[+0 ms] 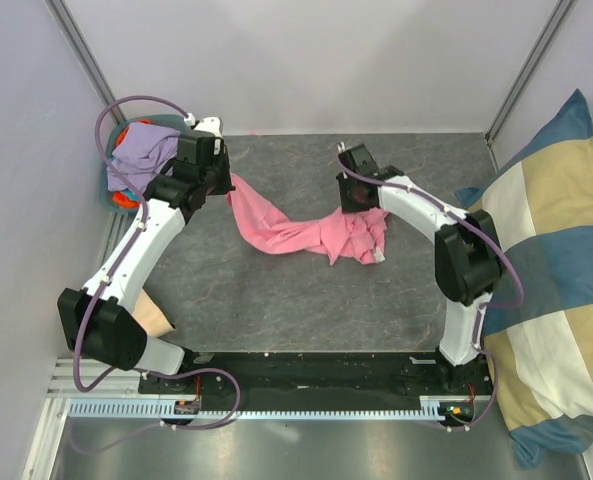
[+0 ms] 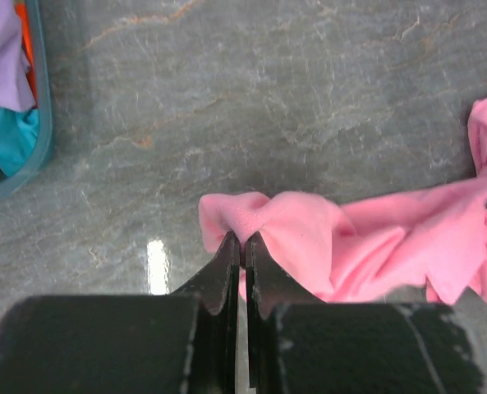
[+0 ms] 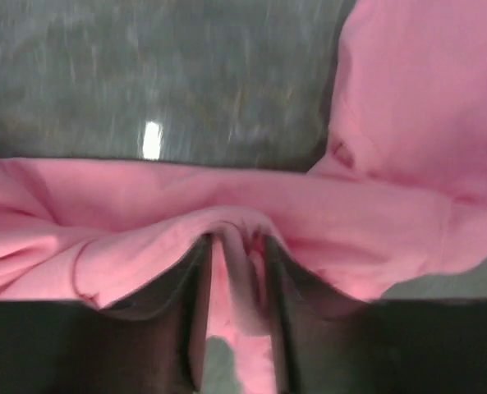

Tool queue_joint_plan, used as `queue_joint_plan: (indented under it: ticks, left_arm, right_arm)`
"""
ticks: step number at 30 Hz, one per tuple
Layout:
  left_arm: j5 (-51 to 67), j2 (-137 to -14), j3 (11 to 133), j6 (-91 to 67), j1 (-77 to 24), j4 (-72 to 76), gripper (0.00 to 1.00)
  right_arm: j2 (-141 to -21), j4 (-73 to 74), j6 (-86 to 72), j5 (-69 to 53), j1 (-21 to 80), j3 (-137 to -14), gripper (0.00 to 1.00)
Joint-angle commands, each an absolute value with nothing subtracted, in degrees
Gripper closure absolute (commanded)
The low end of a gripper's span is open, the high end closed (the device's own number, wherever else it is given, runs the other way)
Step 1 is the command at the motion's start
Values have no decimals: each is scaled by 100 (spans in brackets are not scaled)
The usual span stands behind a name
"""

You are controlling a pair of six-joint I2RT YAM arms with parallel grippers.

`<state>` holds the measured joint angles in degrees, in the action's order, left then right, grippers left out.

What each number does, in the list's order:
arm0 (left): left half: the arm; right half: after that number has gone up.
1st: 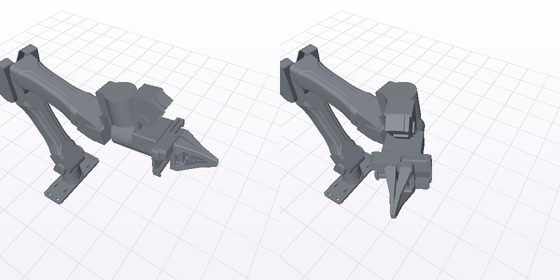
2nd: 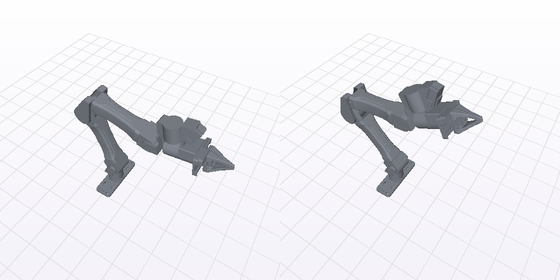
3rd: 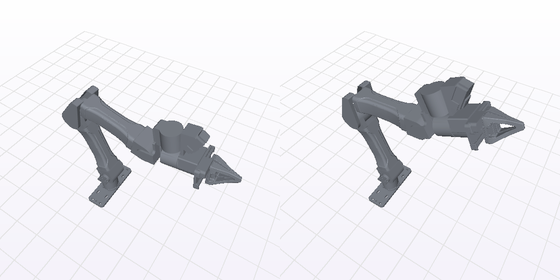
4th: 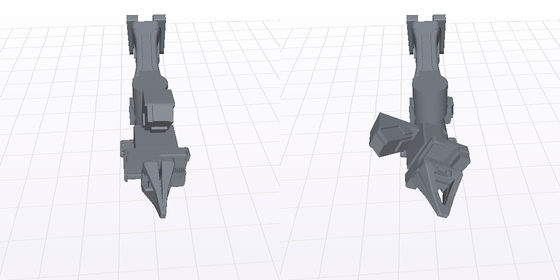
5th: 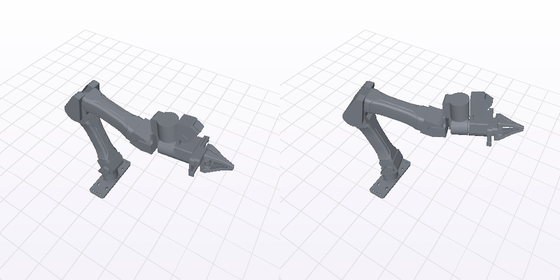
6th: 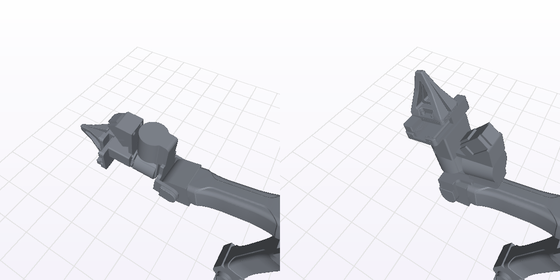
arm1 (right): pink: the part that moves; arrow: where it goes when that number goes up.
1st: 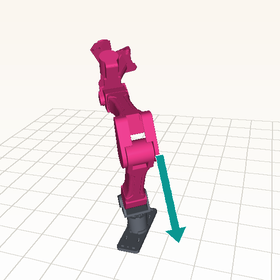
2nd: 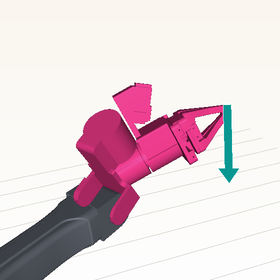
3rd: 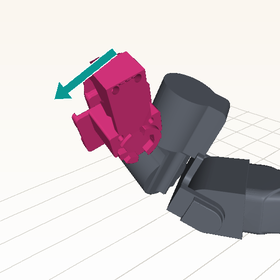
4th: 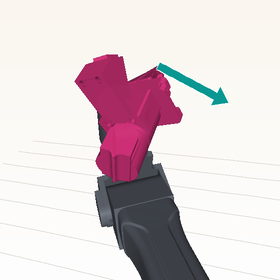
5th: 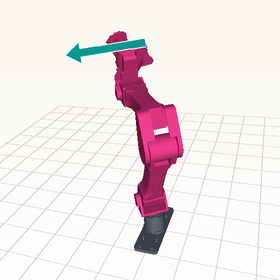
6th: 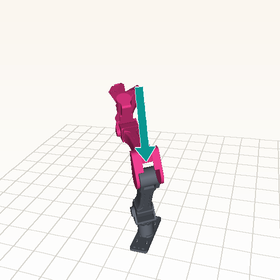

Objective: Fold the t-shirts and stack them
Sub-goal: Flatten the tshirt out

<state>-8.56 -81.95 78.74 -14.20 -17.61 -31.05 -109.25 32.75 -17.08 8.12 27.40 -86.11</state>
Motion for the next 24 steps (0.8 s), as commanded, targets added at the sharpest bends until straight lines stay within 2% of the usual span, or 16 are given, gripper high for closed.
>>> queue_joint_plan:
  ticks: [1, 4, 5, 15, 24]
  left_arm:
    - [-1002, -8262, 8148, -1187, -1696, -2760, 98]
    - [-1046, -8253, 8086, -1134, -1688, -2760, 98]
    - [-1063, -8236, 8025, -1099, -1687, -2742, 98]
    - [-923, -8121, 7691, -1151, -1635, -2602, 98]
    - [-853, -8051, 7488, -1178, -1635, -2549, 98]
  right_arm:
    - [-11486, 2936, -1310, 1220, 2567, -9693, 39]
    - [-11400, 2857, -1353, 1652, 2540, -9581, 21]
    - [-11095, 2769, -1388, 1635, 2540, -9397, 20]
    - [-9265, 2488, -2091, 914, 2584, -6797, 18]
    - [-8280, 2478, -2224, 739, 2610, -5952, 18]
